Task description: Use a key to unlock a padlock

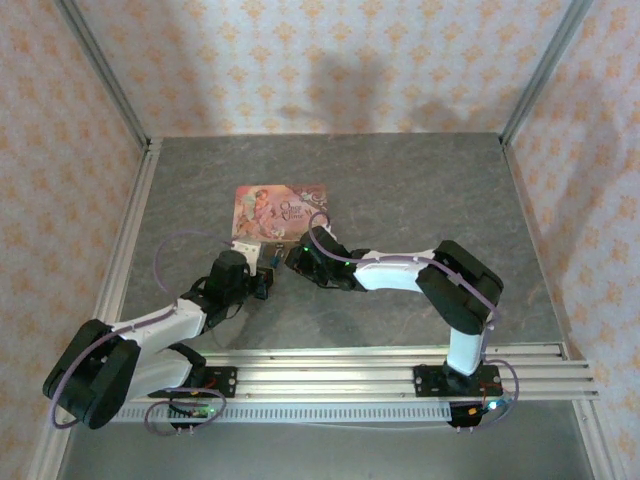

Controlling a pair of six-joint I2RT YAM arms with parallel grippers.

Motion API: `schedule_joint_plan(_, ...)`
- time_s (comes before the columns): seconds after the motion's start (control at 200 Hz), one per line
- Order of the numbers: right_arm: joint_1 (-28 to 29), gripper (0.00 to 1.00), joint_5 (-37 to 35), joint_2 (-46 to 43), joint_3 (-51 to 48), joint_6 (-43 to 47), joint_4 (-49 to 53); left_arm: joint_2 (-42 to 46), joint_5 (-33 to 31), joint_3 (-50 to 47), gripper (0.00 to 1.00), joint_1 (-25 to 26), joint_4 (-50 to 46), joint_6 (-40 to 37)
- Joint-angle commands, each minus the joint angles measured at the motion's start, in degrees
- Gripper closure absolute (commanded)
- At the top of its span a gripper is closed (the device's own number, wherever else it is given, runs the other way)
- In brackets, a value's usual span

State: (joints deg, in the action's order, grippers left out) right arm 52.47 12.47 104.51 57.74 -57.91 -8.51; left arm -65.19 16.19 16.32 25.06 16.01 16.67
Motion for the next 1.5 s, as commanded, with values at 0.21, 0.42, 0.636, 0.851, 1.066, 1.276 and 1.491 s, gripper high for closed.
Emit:
schedule_joint_plan(0.21,0.1,0.57,-1.3,-2.5,-2.4,-3.2,-4.1,0.6,5.7,0.6,1.0,-1.8,2.7,5.3)
schedule_joint_plan(0.42,0.0,0.58,-2.9,-4.7,-3.7,-4.5,-3.8,1.7,5.3,3.2,1.0,-2.6,-2.8,6.5)
schedule_joint_plan(0.636,0.0,0.56,-2.6,-5.3,-3.0,-4.8,-2.6,3.6,4.1,3.9,1.0,-2.8,-6.3,7.4)
schedule_joint_plan(0.851,0.2,0.48,1.4,-3.3,0.9,-4.7,-0.5,3.9,4.8,2.5,1.0,-2.8,-4.4,7.4)
schedule_joint_plan(1.066,0.3,0.48,4.3,-1.1,4.1,-4.2,1.4,4.1,4.3,2.7,1.0,-2.8,-4.2,8.2)
schedule_joint_plan(1.276,0.2,0.47,1.9,-2.5,3.8,-3.5,3.4,5.4,1.0,5.8,1.0,-2.8,-11.4,10.5)
schedule_joint_plan(1.491,0.0,0.47,-0.5,-5.0,2.1,-2.5,4.4,7.6,-2.5,8.3,1.0,-2.8,-19.0,13.6)
